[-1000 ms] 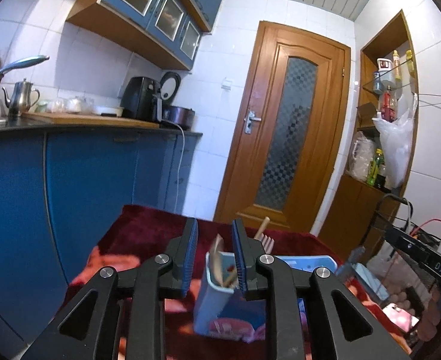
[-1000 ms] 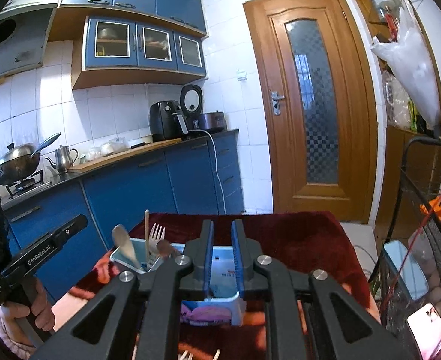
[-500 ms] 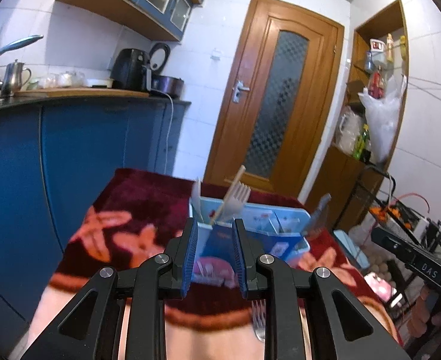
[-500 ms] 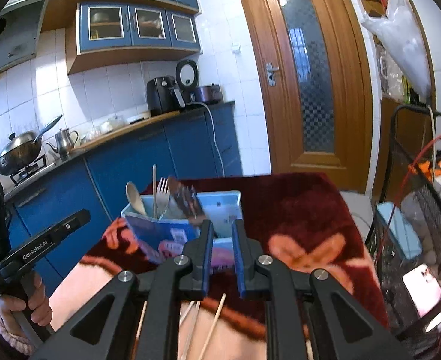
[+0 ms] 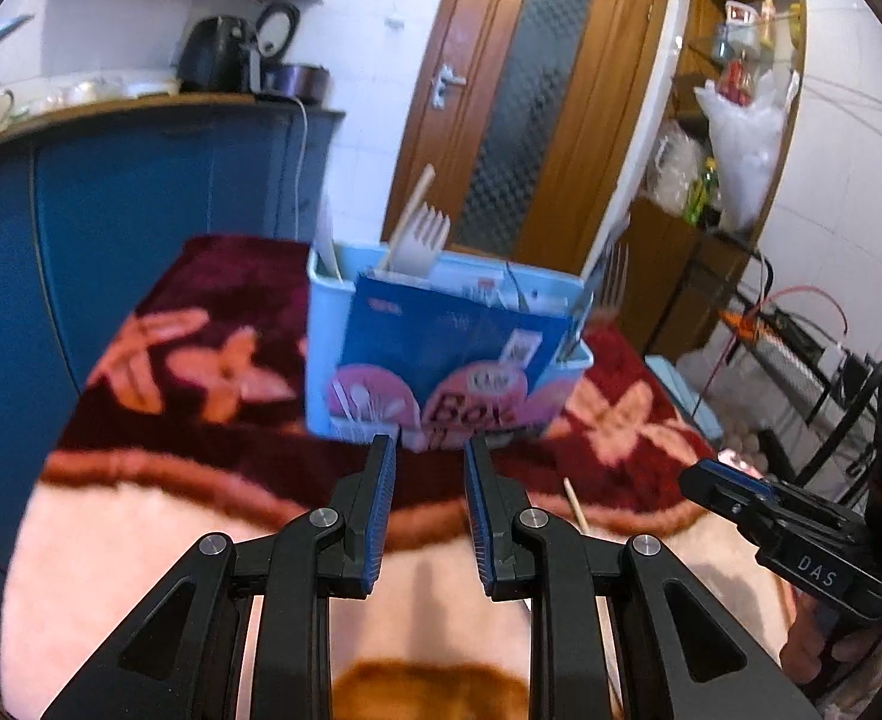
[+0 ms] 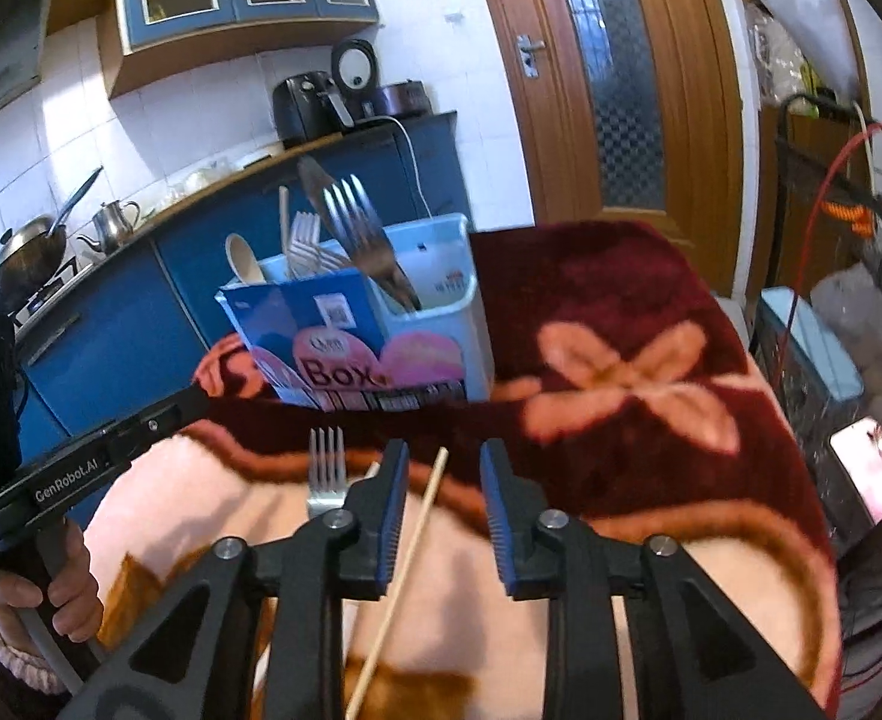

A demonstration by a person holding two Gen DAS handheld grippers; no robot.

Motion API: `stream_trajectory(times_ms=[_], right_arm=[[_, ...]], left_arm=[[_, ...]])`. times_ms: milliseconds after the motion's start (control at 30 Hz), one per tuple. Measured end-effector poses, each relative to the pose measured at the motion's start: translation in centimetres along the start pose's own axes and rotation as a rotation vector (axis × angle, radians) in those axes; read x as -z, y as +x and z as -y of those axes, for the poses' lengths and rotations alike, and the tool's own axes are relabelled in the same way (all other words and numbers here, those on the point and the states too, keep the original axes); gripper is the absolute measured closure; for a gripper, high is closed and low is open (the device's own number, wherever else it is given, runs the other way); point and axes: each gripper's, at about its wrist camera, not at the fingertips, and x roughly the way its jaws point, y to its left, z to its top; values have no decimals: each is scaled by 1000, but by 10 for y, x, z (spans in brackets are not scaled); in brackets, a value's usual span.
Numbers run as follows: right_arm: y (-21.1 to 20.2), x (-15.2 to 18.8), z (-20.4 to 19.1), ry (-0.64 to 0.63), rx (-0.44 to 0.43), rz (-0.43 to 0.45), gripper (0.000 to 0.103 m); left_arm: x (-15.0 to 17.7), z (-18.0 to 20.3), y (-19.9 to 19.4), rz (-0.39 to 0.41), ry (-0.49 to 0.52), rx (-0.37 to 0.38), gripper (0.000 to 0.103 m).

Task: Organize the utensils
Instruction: 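Move both open tools back down over the remaining utensils, then grasp a silver knife with the left tool while the right tool grasps a wooden chopstick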

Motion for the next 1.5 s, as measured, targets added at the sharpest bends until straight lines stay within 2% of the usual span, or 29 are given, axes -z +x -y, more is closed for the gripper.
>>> stream_trajectory(times_ms=[367,633,867,1100,1167,1233,1367,1500], right_arm=[[18,7,23,55,17,-65,68],[27,9,25,56,-10,-91,66],[37,10,29,67,-23,-113,65],[46,10,31,66,-28,-145,64],[47,10,31,66,-27,-148,64],[48,10,31,65,-26,-152,64],[50,9,29,51,-20,-163,64],[54,9,25,36,-23,-186,64]], left_arm=[[16,1,50,-217,-43,70,79],[23,9,71,-310,-36,111,79],[20,11,83,-339,-17,129,79],[11,11,92,-339,-10,200,79],[11,11,93,-338,-8,218,93],[12,10,96,-346,-31,241,95],[14,14,91,-321,-7,244,101],[11,13,79,-263,-1,221,101]])
